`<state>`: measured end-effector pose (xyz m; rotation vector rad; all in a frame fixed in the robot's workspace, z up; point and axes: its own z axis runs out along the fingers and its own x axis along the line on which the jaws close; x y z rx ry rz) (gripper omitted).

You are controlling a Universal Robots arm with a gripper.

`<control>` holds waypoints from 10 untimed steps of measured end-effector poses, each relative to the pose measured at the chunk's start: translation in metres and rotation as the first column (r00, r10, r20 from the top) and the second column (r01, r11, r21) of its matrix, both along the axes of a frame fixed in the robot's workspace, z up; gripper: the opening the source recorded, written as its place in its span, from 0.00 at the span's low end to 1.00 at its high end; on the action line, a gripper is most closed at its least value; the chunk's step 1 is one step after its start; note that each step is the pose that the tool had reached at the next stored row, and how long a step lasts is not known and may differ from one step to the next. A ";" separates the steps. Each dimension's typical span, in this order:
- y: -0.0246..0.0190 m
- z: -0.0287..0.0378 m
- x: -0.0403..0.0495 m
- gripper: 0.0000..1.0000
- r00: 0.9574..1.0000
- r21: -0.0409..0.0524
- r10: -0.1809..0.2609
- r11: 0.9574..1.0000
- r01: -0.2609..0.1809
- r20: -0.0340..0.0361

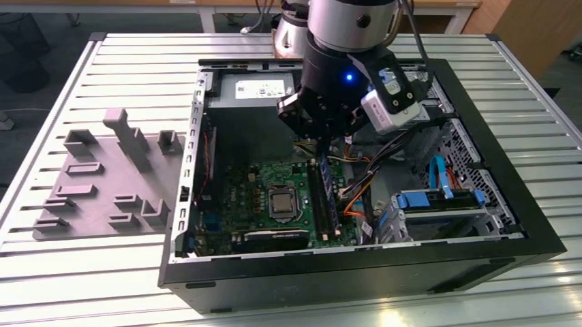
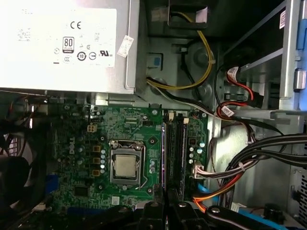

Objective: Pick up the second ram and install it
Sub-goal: 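Insert the second ram into the second slot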

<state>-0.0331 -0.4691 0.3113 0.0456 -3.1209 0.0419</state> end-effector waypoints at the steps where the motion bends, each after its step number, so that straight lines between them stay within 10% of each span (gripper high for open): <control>1: 0.0000 -0.0018 0.0000 0.14 1.000 0.000 -0.002 1.000 0.002 0.000; 10: 0.0000 -0.0113 0.0000 0.14 1.000 0.000 -0.025 1.000 0.025 0.000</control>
